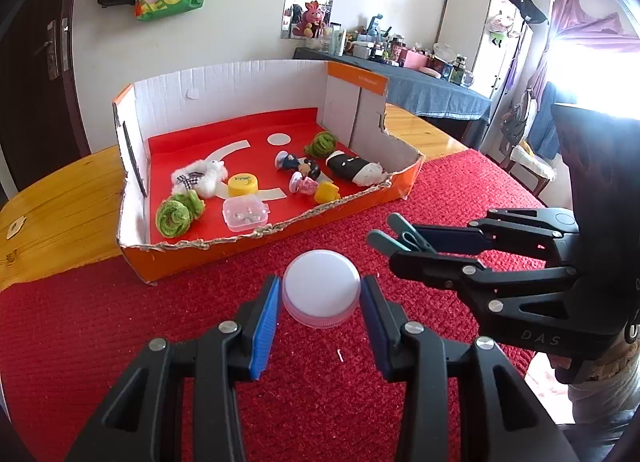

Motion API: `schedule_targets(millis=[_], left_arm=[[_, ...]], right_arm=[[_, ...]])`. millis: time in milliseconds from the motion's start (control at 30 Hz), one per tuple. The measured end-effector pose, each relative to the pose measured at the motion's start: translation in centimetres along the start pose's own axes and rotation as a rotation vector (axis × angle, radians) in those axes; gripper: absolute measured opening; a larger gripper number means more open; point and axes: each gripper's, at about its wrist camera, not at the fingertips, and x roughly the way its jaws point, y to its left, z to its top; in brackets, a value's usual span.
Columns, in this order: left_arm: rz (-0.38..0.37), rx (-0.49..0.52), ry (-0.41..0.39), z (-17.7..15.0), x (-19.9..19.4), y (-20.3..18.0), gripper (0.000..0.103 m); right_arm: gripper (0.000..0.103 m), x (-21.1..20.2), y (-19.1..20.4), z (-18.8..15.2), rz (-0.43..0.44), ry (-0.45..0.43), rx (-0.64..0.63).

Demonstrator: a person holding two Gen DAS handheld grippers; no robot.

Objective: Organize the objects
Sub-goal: 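Carry white container with left tool while right tool carries clothespin into box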

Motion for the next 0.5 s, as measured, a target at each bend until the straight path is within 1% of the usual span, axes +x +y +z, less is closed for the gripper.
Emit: schedule_targets(millis=[333, 500], left_arm=[[-0.006, -0.006, -0.005, -0.01, -0.15, -0.06, 0.042], [-0.011, -0.012, -0.019, 0.61, -0.83, 0.05, 0.042]], right_arm=[[0.024, -0.29, 0.02, 0.14, 0.015, -0.007, 0.013], [0.024, -0.68, -0.12, 0.73, 0.034, -0.014, 0.025]])
